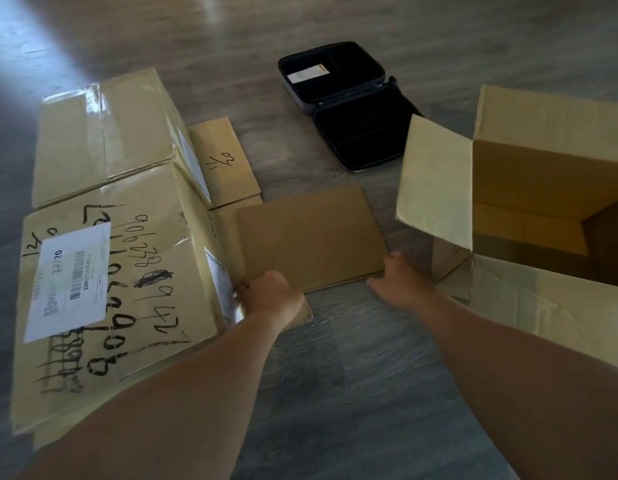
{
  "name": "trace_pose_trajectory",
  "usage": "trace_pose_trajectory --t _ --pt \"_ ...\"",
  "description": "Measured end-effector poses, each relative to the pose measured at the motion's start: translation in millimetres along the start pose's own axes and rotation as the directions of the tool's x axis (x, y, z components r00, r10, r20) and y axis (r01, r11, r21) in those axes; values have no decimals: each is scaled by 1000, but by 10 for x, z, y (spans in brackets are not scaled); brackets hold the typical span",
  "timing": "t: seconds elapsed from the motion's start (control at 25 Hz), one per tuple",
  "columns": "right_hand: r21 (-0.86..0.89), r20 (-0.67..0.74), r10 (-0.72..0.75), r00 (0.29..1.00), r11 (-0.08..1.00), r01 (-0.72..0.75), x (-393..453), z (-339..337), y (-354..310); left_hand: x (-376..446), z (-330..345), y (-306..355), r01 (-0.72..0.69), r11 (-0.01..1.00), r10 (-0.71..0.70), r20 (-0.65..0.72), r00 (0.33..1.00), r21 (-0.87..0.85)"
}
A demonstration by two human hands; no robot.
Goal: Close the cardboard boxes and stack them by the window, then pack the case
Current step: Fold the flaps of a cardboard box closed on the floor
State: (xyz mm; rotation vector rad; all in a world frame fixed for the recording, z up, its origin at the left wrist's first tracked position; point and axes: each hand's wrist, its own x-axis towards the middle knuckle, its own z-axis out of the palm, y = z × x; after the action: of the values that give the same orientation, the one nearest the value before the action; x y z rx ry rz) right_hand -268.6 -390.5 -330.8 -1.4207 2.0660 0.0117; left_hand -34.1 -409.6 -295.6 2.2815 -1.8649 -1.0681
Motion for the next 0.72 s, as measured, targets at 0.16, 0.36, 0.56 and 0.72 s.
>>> trace_pose_trajectory --t 0.16,0.36,0.56,0.72 --pt "-15 -17 43 999 999 -44 -117 66 -132 4 -70 12 2 999 -4 -42 999 -37" --pt "60 -93 74 993 996 -69 -296 21 -175 -37 -204 80 -74 997 75 -100 992 13" --pt "124 -150 90 985 990 -72 -454 -186 -329 -91 -575 201 -147 981 173 -237 956 126" --pt "266 -237 58 970 964 8 -663 -352 -592 -162 -1008 229 -168 968 233 -414 880 188"
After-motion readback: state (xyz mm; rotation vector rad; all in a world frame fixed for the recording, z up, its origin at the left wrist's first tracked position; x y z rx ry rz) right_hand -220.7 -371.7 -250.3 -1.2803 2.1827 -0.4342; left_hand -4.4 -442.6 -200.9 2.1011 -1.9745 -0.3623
